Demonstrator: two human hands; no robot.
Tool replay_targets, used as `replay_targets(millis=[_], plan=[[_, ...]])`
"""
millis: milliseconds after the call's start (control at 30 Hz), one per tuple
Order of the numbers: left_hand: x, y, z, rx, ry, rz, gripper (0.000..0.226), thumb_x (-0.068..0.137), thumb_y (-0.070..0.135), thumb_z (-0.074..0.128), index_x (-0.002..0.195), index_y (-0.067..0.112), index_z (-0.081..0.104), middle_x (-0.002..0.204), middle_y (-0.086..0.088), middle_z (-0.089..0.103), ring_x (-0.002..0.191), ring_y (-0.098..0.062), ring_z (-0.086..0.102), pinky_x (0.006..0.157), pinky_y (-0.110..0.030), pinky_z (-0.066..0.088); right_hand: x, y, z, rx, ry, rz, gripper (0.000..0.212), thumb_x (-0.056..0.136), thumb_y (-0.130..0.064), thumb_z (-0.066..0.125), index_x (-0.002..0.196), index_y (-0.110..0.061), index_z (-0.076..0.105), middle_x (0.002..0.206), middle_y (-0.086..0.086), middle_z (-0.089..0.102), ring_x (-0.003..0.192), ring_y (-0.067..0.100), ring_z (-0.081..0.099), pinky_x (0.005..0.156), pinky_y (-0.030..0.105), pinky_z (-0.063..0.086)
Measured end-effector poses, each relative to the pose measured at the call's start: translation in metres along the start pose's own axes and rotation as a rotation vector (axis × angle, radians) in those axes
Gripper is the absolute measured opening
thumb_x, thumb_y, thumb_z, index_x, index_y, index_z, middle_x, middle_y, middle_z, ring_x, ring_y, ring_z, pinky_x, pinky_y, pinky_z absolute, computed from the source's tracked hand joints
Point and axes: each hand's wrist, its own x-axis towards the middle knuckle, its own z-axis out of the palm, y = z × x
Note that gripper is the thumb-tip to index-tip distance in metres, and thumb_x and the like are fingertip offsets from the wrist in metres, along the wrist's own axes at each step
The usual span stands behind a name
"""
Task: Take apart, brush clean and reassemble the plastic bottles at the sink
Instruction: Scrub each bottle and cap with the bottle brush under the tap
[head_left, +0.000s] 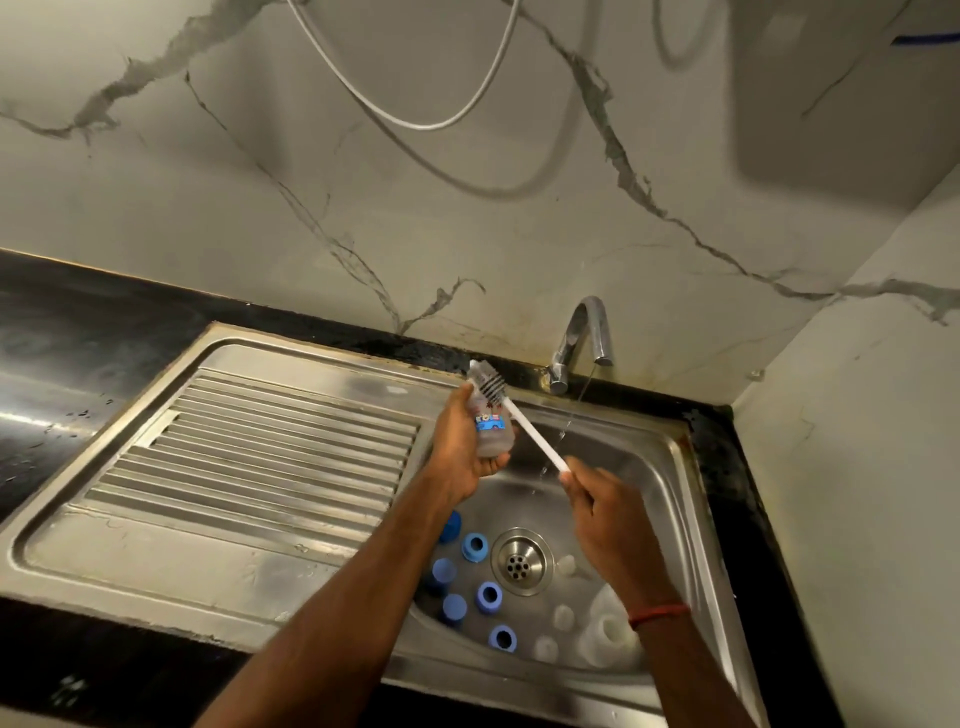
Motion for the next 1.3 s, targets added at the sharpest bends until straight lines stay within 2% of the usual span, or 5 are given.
replay_targets(millis=[267, 400, 667, 1067, 1300], plan=[[0.003, 0.026, -0.014, -0.161, 0.049, 0.017, 0.054, 0.095, 0.060, 0.055, 0.122, 0.013, 0.060, 0.103, -0.014, 0.070, 0.084, -0.024, 0.067, 0.062, -0.032, 0.054, -0.026, 0.005, -0.009, 0.148, -0.088, 0.012, 0.016, 0.098, -0.012, 0.058, 0.097, -0.004, 0.071, 0.067, -0.020, 0.049, 0.067, -0.003, 0.055, 0.063, 0.006, 0.039], [-0.005, 0.017, -0.003, 0.049, -0.115, 0.087, 0.080, 0.073, 0.081, 0.058, 0.110, 0.010, 0.065, 0.097, -0.017, 0.065, 0.068, -0.017, 0.055, 0.052, -0.026, 0.044, -0.005, -0.002, -0.004, 0.131, 0.007, 0.022, 0.019, 0.101, -0.018, 0.055, 0.102, -0.009, 0.072, 0.068, -0.012, 0.052, 0.065, 0.003, 0.055, 0.059, 0.014, 0.041], [0.004, 0.037, -0.020, -0.297, -0.144, 0.096, 0.077, 0.070, 0.047, 0.085, 0.130, 0.009, 0.057, 0.126, -0.022, 0.064, 0.106, -0.036, 0.068, 0.074, -0.047, 0.060, -0.015, -0.002, -0.003, 0.233, -0.061, 0.015, 0.017, 0.100, -0.018, 0.055, 0.095, -0.013, 0.071, 0.065, -0.005, 0.054, 0.062, 0.013, 0.053, 0.057, 0.030, 0.048], [-0.005, 0.031, -0.004, -0.261, -0.092, 0.054, 0.044, 0.096, 0.051, 0.055, 0.114, 0.012, 0.064, 0.092, -0.011, 0.067, 0.082, -0.023, 0.063, 0.069, -0.035, 0.054, -0.004, -0.014, -0.002, 0.258, -0.087, -0.006, 0.023, 0.101, -0.033, 0.051, 0.084, -0.022, 0.062, 0.063, -0.008, 0.049, 0.057, 0.007, 0.048, 0.055, 0.028, 0.043], [-0.004, 0.006, -0.008, -0.054, -0.036, 0.117, 0.067, 0.083, 0.061, 0.063, 0.131, 0.014, 0.060, 0.115, -0.016, 0.065, 0.093, -0.027, 0.064, 0.058, -0.034, 0.055, -0.008, 0.001, -0.013, 0.247, -0.079, 0.005, 0.032, 0.099, -0.039, 0.047, 0.092, -0.018, 0.070, 0.064, -0.006, 0.052, 0.061, 0.012, 0.051, 0.058, 0.033, 0.047]])
